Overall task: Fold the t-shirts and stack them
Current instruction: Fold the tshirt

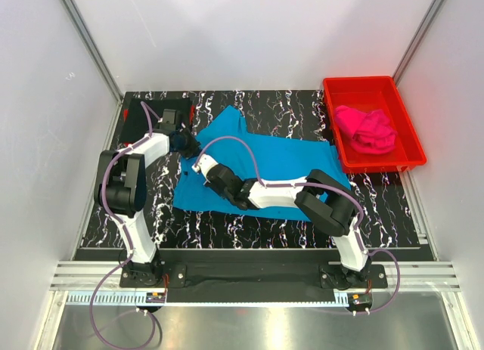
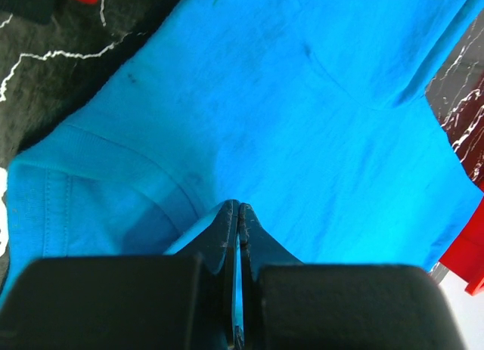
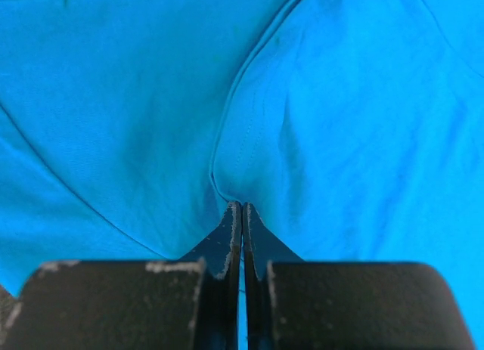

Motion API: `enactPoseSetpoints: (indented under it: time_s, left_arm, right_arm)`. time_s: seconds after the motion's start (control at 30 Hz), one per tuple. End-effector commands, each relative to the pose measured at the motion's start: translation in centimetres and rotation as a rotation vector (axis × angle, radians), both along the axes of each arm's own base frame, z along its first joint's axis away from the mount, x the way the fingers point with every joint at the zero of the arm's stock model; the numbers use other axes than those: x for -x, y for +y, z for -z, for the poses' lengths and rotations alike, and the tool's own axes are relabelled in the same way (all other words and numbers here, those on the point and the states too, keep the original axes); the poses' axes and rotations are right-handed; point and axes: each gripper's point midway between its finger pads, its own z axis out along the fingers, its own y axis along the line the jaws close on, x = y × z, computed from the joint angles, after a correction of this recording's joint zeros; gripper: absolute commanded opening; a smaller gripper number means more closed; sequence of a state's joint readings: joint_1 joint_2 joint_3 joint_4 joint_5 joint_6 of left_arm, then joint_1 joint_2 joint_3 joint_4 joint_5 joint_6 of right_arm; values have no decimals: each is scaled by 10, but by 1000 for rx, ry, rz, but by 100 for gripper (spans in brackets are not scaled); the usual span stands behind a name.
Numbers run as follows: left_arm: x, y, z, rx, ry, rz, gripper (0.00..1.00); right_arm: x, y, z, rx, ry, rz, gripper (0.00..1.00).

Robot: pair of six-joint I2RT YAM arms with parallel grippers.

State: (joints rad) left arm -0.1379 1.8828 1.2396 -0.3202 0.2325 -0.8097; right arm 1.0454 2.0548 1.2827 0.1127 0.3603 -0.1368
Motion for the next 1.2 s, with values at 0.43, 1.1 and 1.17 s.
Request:
enactPoseSetpoints:
  time_s: [0.43, 1.1, 1.17]
  left_arm:
    - [-18, -4, -16, -24, -62, 6, 0]
    - [-24, -6, -11, -100, -64, 33, 0]
    - [-23, -5, -8, -109, -55, 30, 0]
  right_arm:
    - [-22, -10, -62, -157, -81, 103, 0]
    - [-49, -47, -37, -140, -50, 264, 0]
    - [-50, -53, -33, -126, -51, 279, 0]
